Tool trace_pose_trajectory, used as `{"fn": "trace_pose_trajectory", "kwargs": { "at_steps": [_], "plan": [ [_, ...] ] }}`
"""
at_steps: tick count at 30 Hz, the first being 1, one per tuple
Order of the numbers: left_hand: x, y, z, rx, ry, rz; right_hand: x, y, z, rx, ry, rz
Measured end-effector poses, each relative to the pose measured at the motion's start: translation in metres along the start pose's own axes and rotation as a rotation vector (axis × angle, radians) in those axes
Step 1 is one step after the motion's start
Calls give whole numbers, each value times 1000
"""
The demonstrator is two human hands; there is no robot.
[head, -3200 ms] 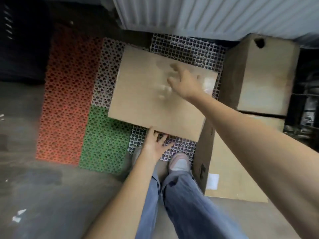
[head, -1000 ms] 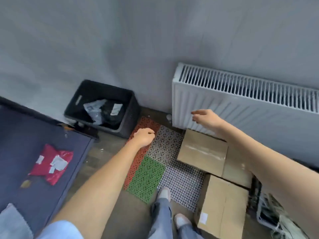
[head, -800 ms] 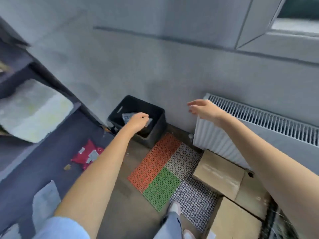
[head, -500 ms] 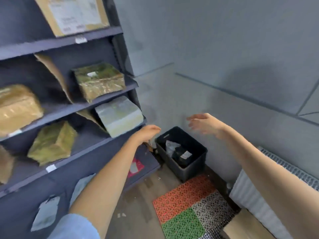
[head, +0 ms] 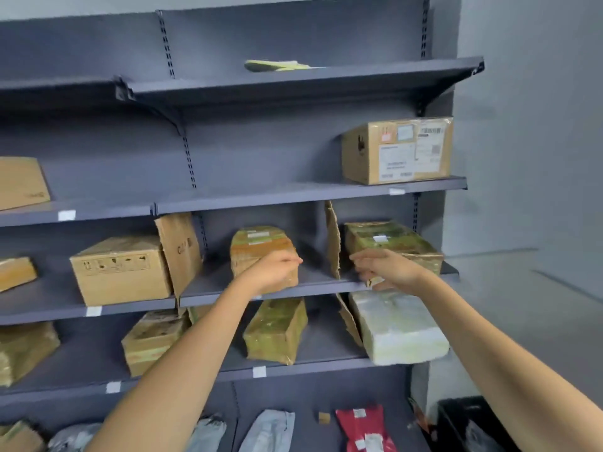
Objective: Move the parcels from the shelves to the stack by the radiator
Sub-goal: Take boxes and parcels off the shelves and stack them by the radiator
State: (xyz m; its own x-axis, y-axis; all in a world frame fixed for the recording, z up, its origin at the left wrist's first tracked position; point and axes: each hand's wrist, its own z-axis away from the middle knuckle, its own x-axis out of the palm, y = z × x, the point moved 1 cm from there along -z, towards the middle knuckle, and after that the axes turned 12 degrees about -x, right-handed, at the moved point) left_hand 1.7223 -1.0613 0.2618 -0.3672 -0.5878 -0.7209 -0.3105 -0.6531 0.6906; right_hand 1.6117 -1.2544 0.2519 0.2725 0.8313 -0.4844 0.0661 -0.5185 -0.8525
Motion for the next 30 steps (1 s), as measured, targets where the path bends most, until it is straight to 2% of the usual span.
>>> {"fn": "trace_pose_trajectory", "kwargs": {
  "at_steps": [4,7,11,16,22,27,30],
  "plan": [
    [-22,-4,-34,43,17,33,37,-14,-42,-56,64,-44],
    [-16,9,-73,90,26,83,26,-7,-65,-121,188,0],
    [2,40,-136,150,83,145,-45,20,-92,-128,422,66],
    [27,101,-202,231,140,183,-151,53,-126,-59,600,82],
    [25,180,-250,279,199,-5,-248,61,-181,-39,677,128],
    [32,200,-268,184,26,101,-272,81,-210,-28,683,-5],
    [29,209,-276,183,49,222,-279,91,-225,-29,667,-98]
  ]
}}
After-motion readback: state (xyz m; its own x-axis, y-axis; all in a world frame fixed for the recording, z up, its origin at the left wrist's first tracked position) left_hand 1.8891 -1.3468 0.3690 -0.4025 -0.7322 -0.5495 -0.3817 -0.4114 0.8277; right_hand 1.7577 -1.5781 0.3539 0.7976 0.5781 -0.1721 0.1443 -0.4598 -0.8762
